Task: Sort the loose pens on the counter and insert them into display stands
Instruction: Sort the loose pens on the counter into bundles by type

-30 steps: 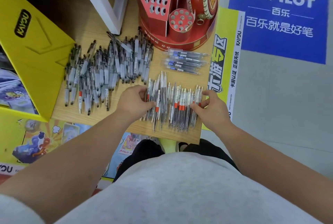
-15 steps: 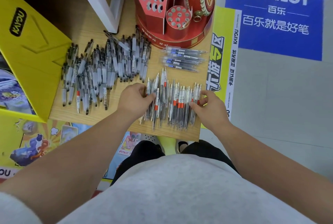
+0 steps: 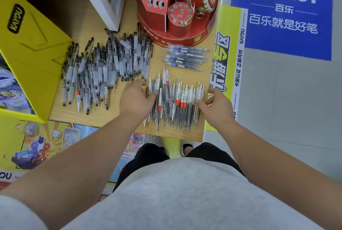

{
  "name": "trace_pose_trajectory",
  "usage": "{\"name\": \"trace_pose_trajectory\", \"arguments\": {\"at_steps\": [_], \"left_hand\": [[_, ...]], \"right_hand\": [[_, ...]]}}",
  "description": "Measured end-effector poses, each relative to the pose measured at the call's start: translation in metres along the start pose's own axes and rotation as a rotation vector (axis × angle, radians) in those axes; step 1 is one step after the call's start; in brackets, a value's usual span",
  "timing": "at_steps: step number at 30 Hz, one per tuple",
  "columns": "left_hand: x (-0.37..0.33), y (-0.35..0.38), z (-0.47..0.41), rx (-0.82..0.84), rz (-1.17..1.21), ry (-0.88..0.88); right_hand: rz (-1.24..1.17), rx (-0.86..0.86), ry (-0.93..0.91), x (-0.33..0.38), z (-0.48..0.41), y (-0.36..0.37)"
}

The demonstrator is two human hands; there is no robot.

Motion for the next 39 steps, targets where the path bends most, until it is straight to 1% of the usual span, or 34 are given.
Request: {"name": "trace_pose_trajectory", "arguments": {"at_steps": [2,4,8,10,14,22,29,39], "left_hand": [[-0.009,-0.003,0.001,-0.038,-0.003,0.089],[-0.021,-0.002,0.004,-0.013,-0.027,0.157],[-0.043,0.009,0.01,0.154,-0.201,0.122],[-0.047,0.013,0.01,0.161,-0.269,0.106],[-0.049,0.015,0.011,0.156,-0.318,0.055],[-0.057,0.019,0.015,0.175,-0.293,-0.023],[-0.055,0.013,0.021,0.181,-0.173,-0.123],[-0.029,0.004,0.051,0.21,-0.152,-0.105]], "right_hand": [[0.005,-0.005,-0.001,0.001,-0.003,-0.002],[0.012,0.009,0.003,0.002,-0.003,-0.002],[-0.005,0.035,0.007,0.003,-0.001,0.003],[-0.005,0.038,-0.002,0.003,-0.001,0.004],[-0.006,0.056,-0.01,0.002,-0.004,0.004],[0.014,0.095,-0.038,0.002,-0.005,0.004],[-0.01,0.123,-0.025,0.0,-0.008,0.003],[0.001,0.129,-0.027,0.0,-0.008,0.003]]}}
Point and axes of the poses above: each hand's wrist, its own z-axis away from the middle knuckle, its own y-axis out of the palm, x = y × z, the point moved 2 cm from there along -z, towards the middle knuckle, and after that the axes turned 13 degrees about -x, right-handed, at the moved point
